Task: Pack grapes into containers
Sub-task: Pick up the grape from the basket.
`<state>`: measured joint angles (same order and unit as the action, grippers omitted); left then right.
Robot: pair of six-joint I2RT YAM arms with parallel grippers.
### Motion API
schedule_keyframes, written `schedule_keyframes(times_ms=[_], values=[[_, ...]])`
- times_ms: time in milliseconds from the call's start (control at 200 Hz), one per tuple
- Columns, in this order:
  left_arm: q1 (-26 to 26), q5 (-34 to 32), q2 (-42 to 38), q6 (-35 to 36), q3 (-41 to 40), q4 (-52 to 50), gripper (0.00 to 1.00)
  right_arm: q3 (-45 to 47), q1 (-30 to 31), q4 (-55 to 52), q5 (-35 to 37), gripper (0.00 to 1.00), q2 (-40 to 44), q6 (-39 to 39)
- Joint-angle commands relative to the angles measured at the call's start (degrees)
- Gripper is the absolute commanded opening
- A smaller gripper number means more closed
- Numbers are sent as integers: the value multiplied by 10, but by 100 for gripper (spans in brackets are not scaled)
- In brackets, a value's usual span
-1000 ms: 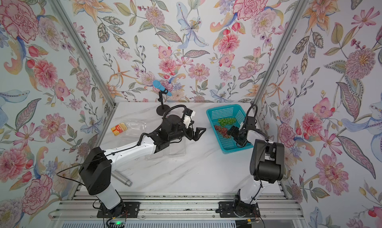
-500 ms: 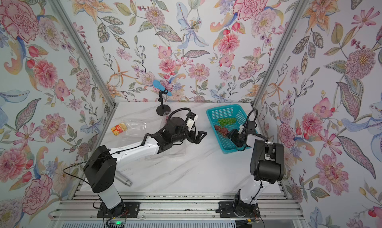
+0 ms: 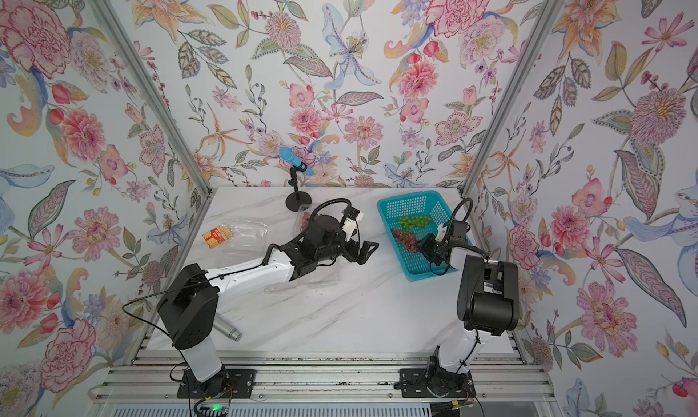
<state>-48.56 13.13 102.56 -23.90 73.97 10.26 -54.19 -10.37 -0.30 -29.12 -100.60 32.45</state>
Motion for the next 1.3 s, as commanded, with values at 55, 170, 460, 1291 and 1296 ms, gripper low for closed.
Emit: schedule_keyframes(times_ms=[55, 170, 460, 1291, 1296], values=[[-4, -2, 7, 17, 20, -2, 100, -1, -1, 10, -8, 22, 0, 4], [-5, -4, 4, 17, 21, -3, 100, -3, 3, 9, -7, 19, -7, 4], [-4, -12, -8, 17, 9, -5, 100, -1, 18, 8, 3, 14, -18, 1], [31, -46, -60, 59, 25, -63, 100, -85, 58, -125, 61, 0, 96, -42], [32, -46, -61, 59, 25, -64, 100, -87, 58, -125, 62, 0, 97, -42]])
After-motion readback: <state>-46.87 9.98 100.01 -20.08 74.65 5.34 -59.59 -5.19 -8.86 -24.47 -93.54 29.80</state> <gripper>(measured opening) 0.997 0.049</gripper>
